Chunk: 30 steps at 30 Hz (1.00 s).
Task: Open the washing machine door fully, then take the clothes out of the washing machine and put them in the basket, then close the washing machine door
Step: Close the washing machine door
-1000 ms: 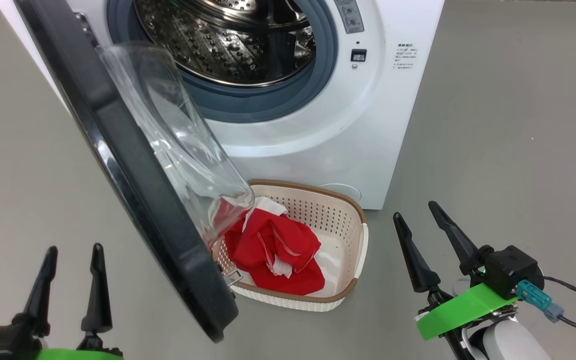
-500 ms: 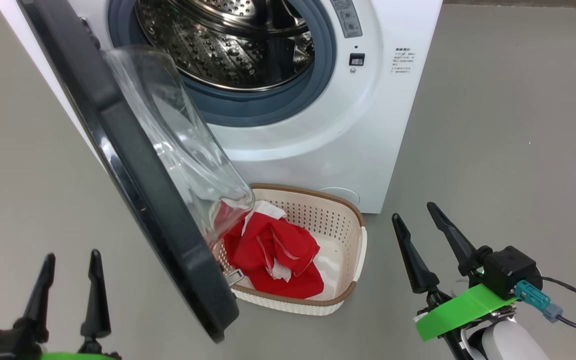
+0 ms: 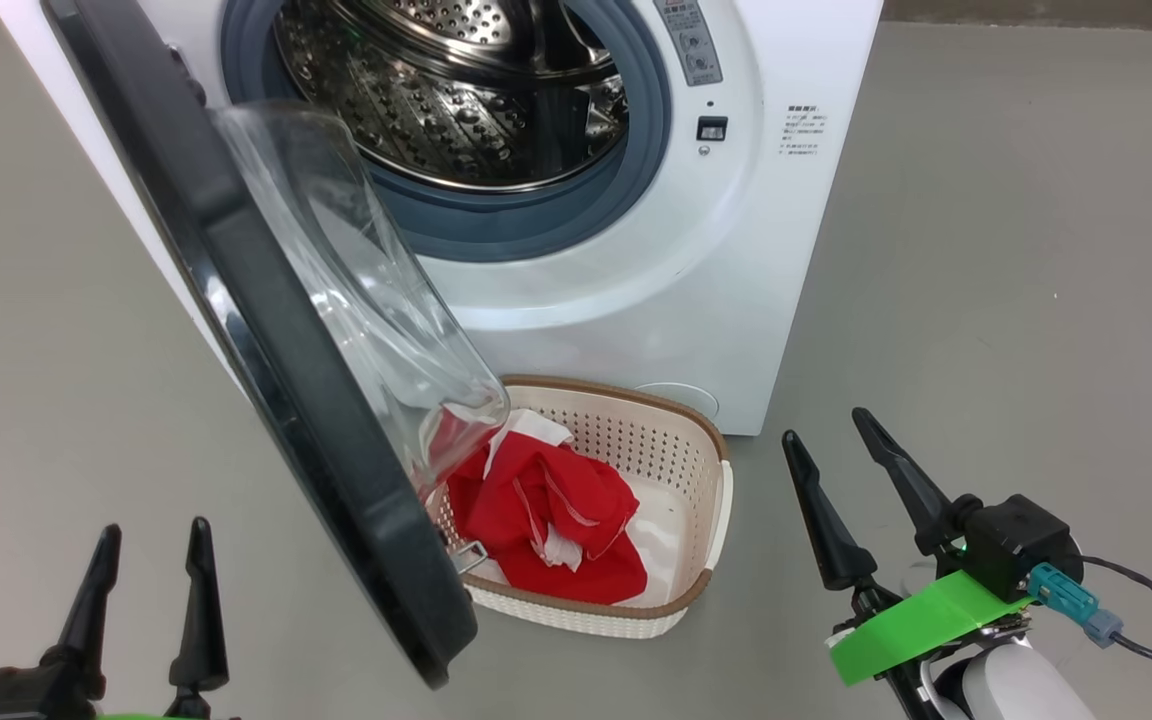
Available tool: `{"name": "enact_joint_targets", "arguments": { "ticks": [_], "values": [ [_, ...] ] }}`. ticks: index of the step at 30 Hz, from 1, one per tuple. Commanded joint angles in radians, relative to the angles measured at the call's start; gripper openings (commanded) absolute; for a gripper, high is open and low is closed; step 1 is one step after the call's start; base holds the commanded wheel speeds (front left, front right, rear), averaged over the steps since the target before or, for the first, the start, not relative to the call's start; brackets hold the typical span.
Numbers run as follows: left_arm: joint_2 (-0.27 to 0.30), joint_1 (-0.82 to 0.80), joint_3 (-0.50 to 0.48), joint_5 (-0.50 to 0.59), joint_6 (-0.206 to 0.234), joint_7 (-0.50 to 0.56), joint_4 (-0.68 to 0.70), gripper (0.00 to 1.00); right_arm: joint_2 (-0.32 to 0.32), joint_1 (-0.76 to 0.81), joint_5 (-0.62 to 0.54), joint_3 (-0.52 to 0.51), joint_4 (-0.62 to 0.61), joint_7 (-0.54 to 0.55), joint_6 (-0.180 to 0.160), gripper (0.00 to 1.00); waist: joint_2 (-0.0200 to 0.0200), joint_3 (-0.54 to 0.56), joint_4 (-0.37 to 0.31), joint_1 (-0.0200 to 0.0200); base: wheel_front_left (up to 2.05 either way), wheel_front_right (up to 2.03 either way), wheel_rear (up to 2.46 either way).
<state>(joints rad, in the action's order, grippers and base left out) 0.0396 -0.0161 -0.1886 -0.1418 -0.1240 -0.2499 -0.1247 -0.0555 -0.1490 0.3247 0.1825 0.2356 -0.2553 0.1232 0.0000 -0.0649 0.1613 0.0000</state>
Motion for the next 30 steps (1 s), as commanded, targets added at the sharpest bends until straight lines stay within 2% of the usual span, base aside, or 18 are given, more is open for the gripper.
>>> {"name": "enact_joint_targets", "arguments": {
  "ticks": [1, 12, 13, 14, 16, 21, 25, 27, 30],
  "values": [
    [0.011, -0.005, -0.027, -0.001, -0.006, -0.012, 0.02, 1.0, 0.005, -0.009, 0.02, 0.029, -0.021, -0.006, 0.008, 1.0, 0.0, 0.004, 0.001, 0.0, 0.0, 0.0, 0.0],
    [0.011, -0.008, -0.019, 0.012, -0.006, -0.012, 0.01, 1.0, 0.005, -0.007, 0.026, 0.029, -0.023, -0.006, 0.008, 1.0, 0.0, 0.009, 0.001, 0.0, 0.0, 0.0, 0.0],
    [0.011, -0.015, -0.019, 0.003, -0.006, -0.012, 0.011, 0.13, 0.005, -0.007, 0.026, 0.029, -0.023, -0.006, 0.008, 1.0, 0.0, 0.009, 0.002, 0.0, 0.0, 0.0, 0.0],
    [0.011, -0.023, -0.02, -0.015, -0.005, -0.012, 0.013, 0.0, 0.005, -0.007, 0.026, 0.028, -0.023, -0.006, 0.008, 1.0, 0.0, 0.008, 0.002, 0.0, 0.0, 0.0, 0.0],
    [0.011, -0.042, -0.021, -0.087, -0.004, -0.012, 0.018, 0.0, 0.005, -0.008, 0.026, 0.027, -0.024, -0.006, 0.008, 1.0, 0.0, 0.005, 0.004, 0.0, 0.0, 0.0, 0.0],
    [0.011, -0.104, 0.024, -0.662, -0.005, -0.012, 0.037, 0.0, 0.005, -0.007, 0.027, 0.026, -0.024, -0.006, 0.008, 1.0, 0.0, 0.004, 0.006, 0.0, 0.0, 0.0, 0.0],
    [0.011, -0.123, 0.087, -1.021, -0.004, 0.017, 0.101, 0.0, 0.005, -0.007, 0.032, 0.029, -0.023, -0.006, 0.008, 1.0, 0.0, 0.004, 0.004, 0.0, 0.0, 0.0, 0.0],
    [0.011, -0.13, 0.098, -1.175, 0.017, 0.054, 0.143, 0.0, 0.005, -0.008, 0.034, 0.031, -0.024, -0.006, 0.008, 1.0, 0.0, 0.002, 0.001, 0.0, 0.0, 0.0, 0.0],
    [0.011, -0.135, 0.099, -1.295, 0.071, 0.122, 0.212, 0.0, 0.005, -0.009, 0.036, 0.031, -0.026, -0.006, 0.008, 1.0, 0.0, -0.002, -0.003, 0.0, 0.0, 0.0, 0.0]
  ]
}}
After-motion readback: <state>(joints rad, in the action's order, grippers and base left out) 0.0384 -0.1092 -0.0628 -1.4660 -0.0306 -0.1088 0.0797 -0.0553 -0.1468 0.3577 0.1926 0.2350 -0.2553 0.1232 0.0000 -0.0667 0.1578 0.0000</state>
